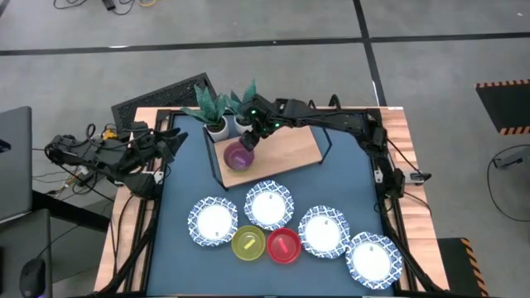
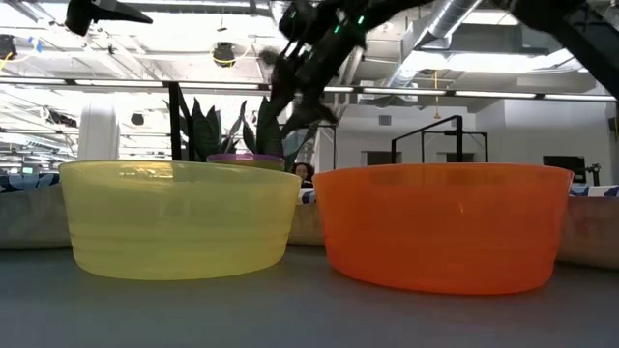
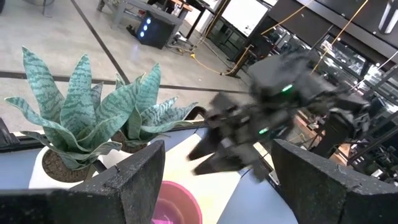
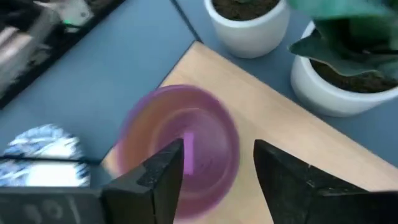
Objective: Place and stack bowls onto a shelf
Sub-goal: Put the white pattern bowl on the shelf, then stack the white patterned bowl on top of the white patterned bowl on the shelf
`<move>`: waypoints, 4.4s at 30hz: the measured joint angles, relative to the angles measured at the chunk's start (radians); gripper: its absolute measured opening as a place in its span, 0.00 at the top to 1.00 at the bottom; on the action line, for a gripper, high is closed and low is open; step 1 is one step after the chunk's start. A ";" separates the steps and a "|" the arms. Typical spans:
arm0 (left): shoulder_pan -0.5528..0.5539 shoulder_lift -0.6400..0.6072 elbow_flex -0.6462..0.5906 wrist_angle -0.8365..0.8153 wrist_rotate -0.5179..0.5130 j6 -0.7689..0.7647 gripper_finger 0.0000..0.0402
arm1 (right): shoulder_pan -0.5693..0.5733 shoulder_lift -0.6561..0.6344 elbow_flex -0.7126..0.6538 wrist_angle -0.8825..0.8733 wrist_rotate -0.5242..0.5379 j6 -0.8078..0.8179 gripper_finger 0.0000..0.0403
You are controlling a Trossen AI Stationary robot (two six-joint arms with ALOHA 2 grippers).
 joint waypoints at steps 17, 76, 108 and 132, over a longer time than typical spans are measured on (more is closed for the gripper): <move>0.000 0.000 0.000 -0.032 0.065 -0.005 0.31 | 0.253 -0.203 -0.415 -0.248 0.055 0.230 0.48; 0.000 0.000 0.000 -0.107 0.025 -0.117 0.31 | -0.250 -0.520 -0.583 -0.049 -0.009 0.046 0.95; 0.000 0.000 0.000 -0.109 -0.002 -0.118 0.31 | -0.212 -0.155 -0.243 -0.361 0.131 -0.456 0.95; 0.000 0.001 0.000 -0.130 -0.006 -0.120 0.31 | -0.221 -0.142 -0.245 -0.385 0.136 -0.440 0.53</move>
